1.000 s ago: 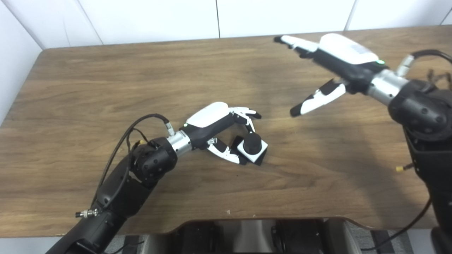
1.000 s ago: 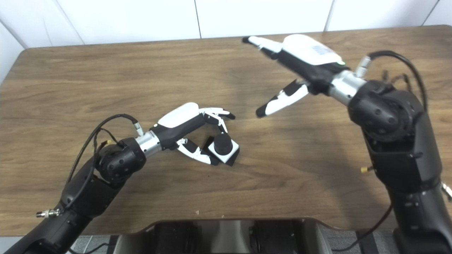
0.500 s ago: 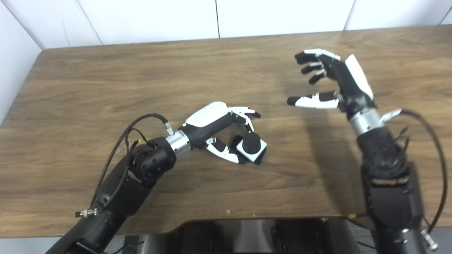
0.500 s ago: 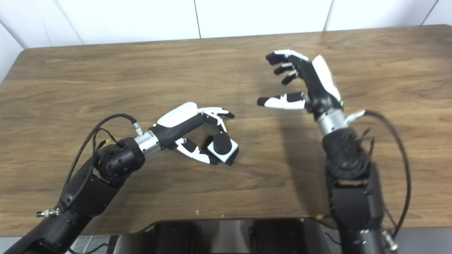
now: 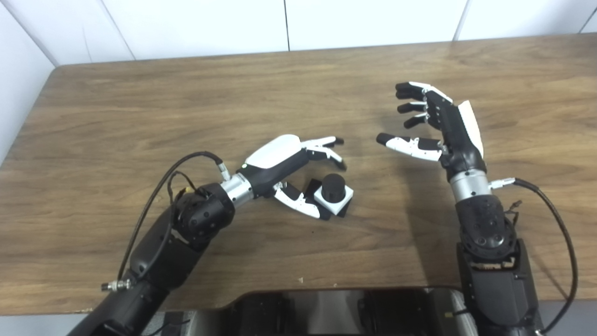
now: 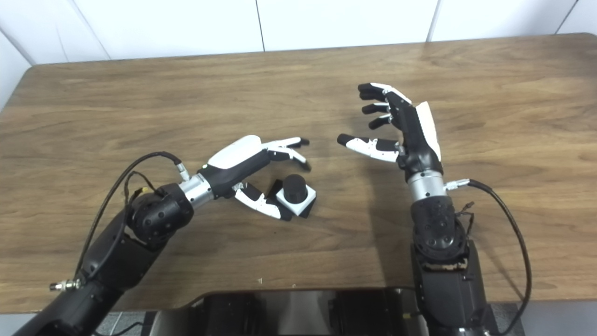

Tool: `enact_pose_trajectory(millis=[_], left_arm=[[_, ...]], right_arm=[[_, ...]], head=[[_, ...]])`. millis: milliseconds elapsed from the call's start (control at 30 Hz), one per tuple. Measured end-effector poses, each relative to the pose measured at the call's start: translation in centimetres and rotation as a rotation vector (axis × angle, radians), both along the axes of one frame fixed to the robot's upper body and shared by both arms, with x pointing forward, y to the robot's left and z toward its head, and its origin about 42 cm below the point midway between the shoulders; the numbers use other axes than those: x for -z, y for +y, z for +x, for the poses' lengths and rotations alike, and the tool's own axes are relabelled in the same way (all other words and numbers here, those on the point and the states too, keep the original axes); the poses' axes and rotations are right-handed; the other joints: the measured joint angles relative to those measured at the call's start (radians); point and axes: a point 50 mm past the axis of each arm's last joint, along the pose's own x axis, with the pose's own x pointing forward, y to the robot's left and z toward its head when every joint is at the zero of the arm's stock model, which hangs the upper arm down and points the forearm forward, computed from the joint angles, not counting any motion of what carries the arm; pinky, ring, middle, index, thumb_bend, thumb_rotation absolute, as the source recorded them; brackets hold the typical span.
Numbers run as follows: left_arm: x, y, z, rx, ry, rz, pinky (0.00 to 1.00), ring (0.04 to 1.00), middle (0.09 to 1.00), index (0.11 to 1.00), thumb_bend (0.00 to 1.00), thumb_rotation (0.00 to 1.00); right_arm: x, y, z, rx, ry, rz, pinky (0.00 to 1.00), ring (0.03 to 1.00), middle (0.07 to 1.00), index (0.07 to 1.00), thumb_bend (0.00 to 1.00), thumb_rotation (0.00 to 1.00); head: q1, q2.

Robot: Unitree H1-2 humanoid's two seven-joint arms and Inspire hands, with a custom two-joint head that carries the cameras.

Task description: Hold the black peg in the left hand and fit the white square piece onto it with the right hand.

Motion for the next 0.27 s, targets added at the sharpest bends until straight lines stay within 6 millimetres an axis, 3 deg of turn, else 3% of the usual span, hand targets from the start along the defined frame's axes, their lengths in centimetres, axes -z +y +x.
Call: enact_pose_trajectory(millis=[100,200,233,267], left_arm=[[0.5,1.0,-1.0,-0.085,0.043,-0.084,0.8,0.967,1.0,1.0,1.0,0.55],[1.7,2.2,-2.7,-0.212,0.049,-0.239,0.75,0.891,0.941,0.964,0.82,0.58],[2.2,2.4,-3.2,-0.235,0.05,-0.282,0.68,0.82,0.871,0.877,0.74,0.59],[2.8,2.6,-3.6,-0.269,0.035,-0.334,0.66,0.798,0.849,0.851,0.71,0.59]], right_arm=[[0.4,0.0,-0.4,0.0,0.009,0.015,0.53,0.654,0.74,0.726,0.66,0.08],[0.5,0.3,-0.6,0.006,0.002,0.022,0.53,0.656,0.744,0.725,0.65,0.06],[0.5,0.3,-0.6,0.009,-0.004,0.025,0.53,0.658,0.745,0.724,0.65,0.05],[0.6,0.4,-0.7,0.011,-0.007,0.03,0.53,0.658,0.745,0.724,0.64,0.05]], head=[[0.002,-0.017],[0.0,-0.026],[-0.003,-0.043],[-0.003,-0.043]])
